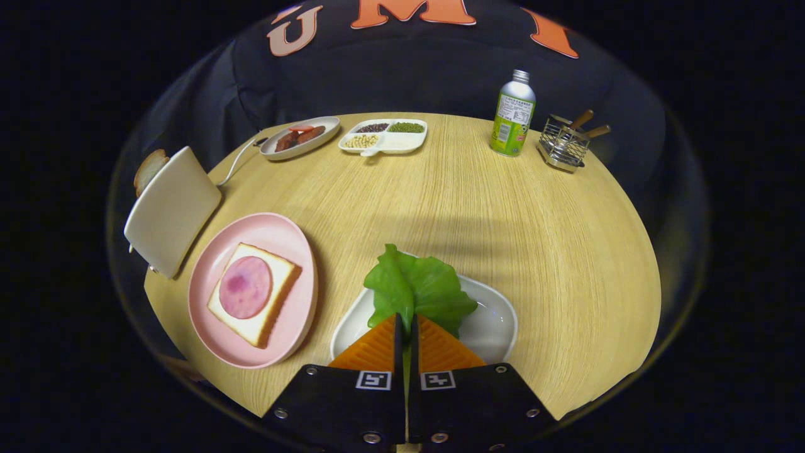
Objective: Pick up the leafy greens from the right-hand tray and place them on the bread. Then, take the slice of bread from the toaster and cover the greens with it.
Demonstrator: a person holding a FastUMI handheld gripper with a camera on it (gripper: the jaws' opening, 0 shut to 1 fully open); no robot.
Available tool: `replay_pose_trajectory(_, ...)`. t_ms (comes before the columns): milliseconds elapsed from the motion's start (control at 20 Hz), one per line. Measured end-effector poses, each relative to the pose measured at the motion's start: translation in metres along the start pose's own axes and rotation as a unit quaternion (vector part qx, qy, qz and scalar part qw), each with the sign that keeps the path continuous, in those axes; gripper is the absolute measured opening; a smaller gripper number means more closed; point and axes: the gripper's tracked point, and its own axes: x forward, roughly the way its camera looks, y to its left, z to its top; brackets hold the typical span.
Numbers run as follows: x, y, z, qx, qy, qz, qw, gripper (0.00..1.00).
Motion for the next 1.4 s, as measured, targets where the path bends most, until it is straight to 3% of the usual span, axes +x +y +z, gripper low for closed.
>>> replay_pose_trajectory(300, -0.024, 0.025, 0.024, 0.017, -0.041, 0.047, 0.998, 0.02)
replay_pose_trajectory(750, -0.041, 0.088, 0.048, -0.02, -0.068, 0.119, 0.99, 0.02)
replay_pose_trajectory(1000, -0.033, 0.124, 0.046, -0.035, -0.056, 0.156, 0.985, 0.03)
replay_pose_trajectory(1400, -0.007, 0.154, 0.028, -0.038, -0.005, 0.178, 0.983, 0.03)
